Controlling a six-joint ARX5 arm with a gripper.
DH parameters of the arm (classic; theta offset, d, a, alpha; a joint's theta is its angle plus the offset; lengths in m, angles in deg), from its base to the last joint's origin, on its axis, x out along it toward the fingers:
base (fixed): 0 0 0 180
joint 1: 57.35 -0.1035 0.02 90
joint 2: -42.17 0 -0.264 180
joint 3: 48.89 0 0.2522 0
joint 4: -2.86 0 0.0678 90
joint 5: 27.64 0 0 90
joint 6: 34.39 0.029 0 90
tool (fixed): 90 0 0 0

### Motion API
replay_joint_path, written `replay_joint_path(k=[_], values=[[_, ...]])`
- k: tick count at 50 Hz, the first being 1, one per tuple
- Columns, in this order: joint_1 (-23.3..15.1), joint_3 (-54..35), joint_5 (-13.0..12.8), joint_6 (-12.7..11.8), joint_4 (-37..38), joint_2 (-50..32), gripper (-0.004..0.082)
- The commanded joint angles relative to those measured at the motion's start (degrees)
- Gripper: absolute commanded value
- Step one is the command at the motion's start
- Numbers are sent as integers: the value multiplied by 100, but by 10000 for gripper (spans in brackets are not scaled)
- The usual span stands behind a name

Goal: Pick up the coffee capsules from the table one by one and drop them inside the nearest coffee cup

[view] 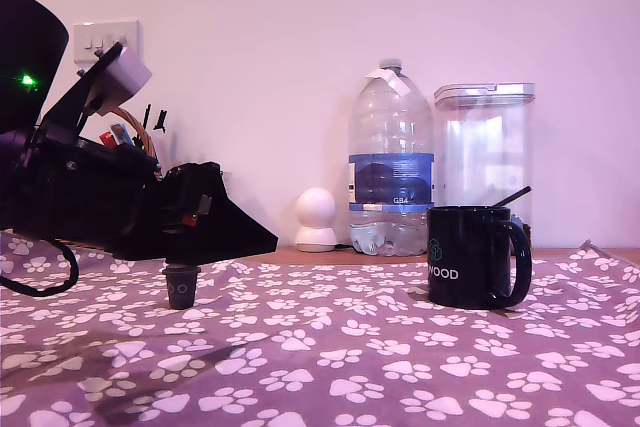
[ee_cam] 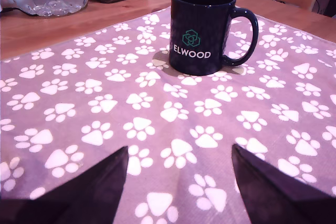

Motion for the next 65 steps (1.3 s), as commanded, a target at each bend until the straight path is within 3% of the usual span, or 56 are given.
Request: replay_joint_path(k=[1, 21, 34, 37, 45, 56, 60, 65], values=[[-9, -70, -28, -66, -409, -24, 536], [-9, -70, -35, -74, -437, -24, 536], [-13, -74, -186, -282, -437, -72, 524], [-13, -76, -184, -282, -431, -79, 474], [-9, -81, -131, -284, -435, -122, 201], [0, -92, -144, -575, -487, -310, 40], [48, -140, -326, -577, -575, -479, -13], [87, -249, -640, -584, -706, -763, -17]])
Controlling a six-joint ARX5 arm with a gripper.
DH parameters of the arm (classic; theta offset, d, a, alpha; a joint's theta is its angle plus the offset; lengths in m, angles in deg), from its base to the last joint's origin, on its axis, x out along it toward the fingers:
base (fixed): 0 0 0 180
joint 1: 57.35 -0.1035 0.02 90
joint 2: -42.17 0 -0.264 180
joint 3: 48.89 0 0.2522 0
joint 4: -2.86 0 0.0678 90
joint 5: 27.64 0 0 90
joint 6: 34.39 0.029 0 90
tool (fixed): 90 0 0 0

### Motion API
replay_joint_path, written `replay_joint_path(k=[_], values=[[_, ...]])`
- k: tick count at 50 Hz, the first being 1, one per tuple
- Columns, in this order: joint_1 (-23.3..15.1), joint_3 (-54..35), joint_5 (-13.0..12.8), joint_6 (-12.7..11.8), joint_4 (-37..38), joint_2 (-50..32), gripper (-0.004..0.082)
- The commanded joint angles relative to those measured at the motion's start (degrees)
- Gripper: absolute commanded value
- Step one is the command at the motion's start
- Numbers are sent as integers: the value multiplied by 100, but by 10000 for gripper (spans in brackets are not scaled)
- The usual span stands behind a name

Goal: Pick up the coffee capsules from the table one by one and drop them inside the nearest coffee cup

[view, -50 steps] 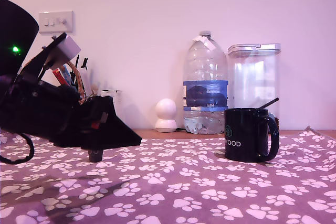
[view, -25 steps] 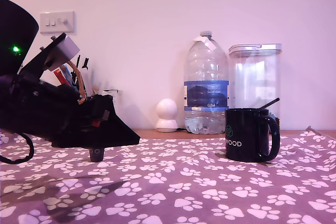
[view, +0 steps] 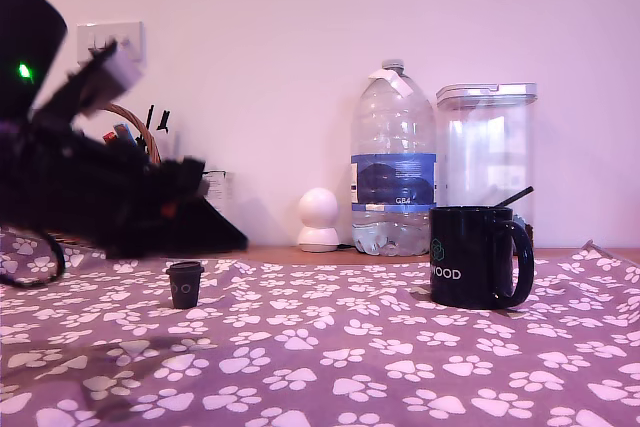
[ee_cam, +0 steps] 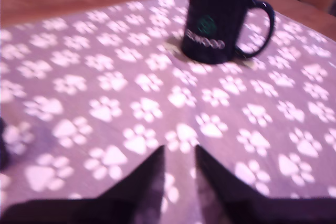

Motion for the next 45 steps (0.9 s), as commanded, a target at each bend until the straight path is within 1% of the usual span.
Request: replay_joint_path(k=[1, 3, 9, 10, 18, 31, 35, 41, 45], values=[[37, -203, -155, -35, -63, -245, -17], [37, -247, -258, -35, -160, -361, -16], [35, -435, -452, -44, -289, -680, -16], [35, -470, -483, -79, -315, -739, -16], [37, -584, -632, -79, -778, -1196, -16], [28, -846, -1045, -76, -1338, -1930, -14], [4, -979, -1130, -76, -1497, -2164, -14], [-63, -1196, -1161, -87, -1628, -2505, -14], [-127, -1373, -1231, -129, -1714, -2767, -14]])
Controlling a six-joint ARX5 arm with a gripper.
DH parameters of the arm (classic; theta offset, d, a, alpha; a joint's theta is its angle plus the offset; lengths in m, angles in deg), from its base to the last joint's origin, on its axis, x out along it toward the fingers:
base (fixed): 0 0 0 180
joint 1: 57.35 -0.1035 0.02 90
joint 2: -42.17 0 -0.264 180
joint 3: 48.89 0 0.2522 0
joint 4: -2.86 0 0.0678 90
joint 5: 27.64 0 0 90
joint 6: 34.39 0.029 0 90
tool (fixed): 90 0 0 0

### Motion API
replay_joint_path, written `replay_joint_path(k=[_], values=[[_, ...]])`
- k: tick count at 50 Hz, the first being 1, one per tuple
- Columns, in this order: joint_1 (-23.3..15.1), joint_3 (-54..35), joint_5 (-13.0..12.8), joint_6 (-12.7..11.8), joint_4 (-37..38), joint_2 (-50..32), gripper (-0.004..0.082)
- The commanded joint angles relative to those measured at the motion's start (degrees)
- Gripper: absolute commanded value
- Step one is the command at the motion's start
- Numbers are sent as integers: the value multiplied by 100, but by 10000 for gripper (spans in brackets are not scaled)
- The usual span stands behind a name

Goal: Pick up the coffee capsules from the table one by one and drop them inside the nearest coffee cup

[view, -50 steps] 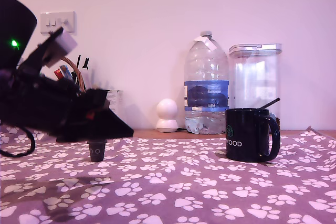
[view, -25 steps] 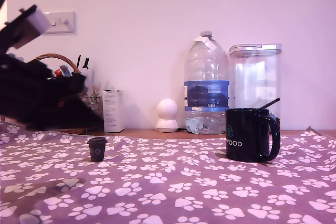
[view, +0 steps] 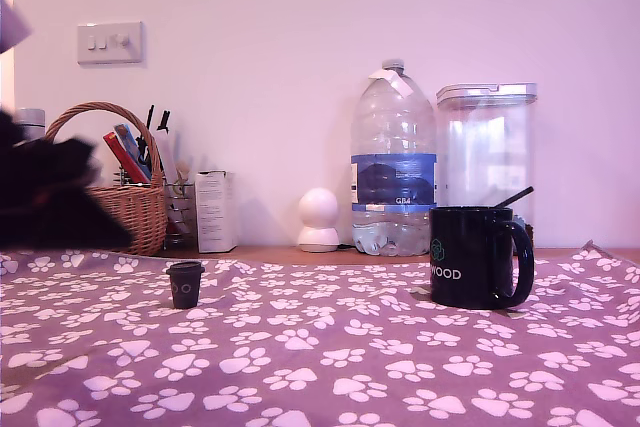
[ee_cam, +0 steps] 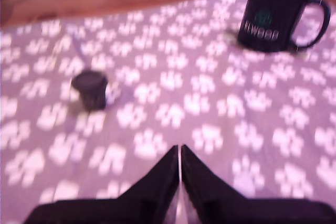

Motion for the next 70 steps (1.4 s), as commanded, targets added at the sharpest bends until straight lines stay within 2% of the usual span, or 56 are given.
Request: replay_joint_path(k=[1, 8, 17, 31, 34, 40, 43, 45, 58, 70], values=[[-66, -192, -59, -46, -35, -234, -14], [-151, -422, -122, -59, -262, -723, -14], [-271, -533, -385, -90, -595, -1193, -14], [-315, -531, -391, -105, -748, -1241, 1], [-315, -531, -407, -146, -754, -1241, 93], [-315, -531, -501, -144, -640, -1241, 545], [-310, -531, -544, -144, -566, -1235, 672], [-310, -531, -546, -142, -485, -1215, 700], [-310, -533, -837, -140, 170, -734, 699], [-310, -531, -844, -61, 1075, 109, 697]])
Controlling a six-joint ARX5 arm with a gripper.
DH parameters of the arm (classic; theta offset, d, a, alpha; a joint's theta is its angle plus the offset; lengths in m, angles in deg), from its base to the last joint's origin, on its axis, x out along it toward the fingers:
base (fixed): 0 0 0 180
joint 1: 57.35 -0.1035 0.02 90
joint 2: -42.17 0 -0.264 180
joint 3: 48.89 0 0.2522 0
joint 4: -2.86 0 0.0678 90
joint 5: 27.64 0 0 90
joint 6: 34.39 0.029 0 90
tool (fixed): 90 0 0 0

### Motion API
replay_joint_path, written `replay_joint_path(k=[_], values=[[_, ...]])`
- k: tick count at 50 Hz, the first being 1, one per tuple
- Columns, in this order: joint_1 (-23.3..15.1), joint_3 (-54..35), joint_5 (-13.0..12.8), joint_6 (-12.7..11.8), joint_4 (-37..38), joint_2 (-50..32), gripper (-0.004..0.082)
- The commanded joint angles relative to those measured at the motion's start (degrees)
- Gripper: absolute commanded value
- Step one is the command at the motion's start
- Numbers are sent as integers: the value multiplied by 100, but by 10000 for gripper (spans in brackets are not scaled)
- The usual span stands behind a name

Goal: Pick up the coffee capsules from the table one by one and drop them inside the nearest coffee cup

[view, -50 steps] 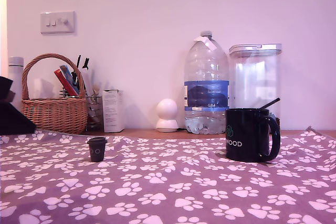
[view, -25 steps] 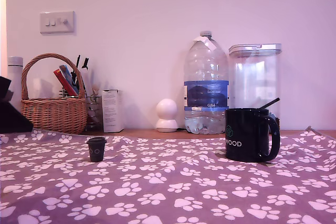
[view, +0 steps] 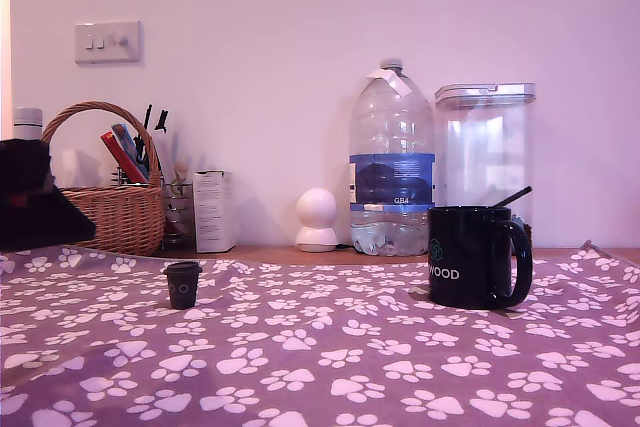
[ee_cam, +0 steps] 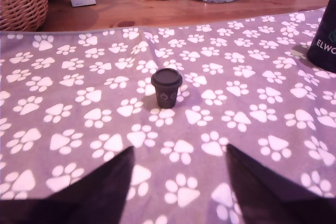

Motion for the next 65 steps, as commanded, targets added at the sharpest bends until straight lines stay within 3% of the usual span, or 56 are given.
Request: replay_joint_path(k=[1, 11, 26, 56, 65], values=[[-2, -103, -17, 96, 258, 201, 697], [-2, -103, -17, 249, 1034, 925, 697], [-33, -11, -15, 251, 2050, 1928, 697], [-286, 885, 11, 323, 2929, 3797, 697], [-459, 1097, 203, 444, 3080, 4048, 697]])
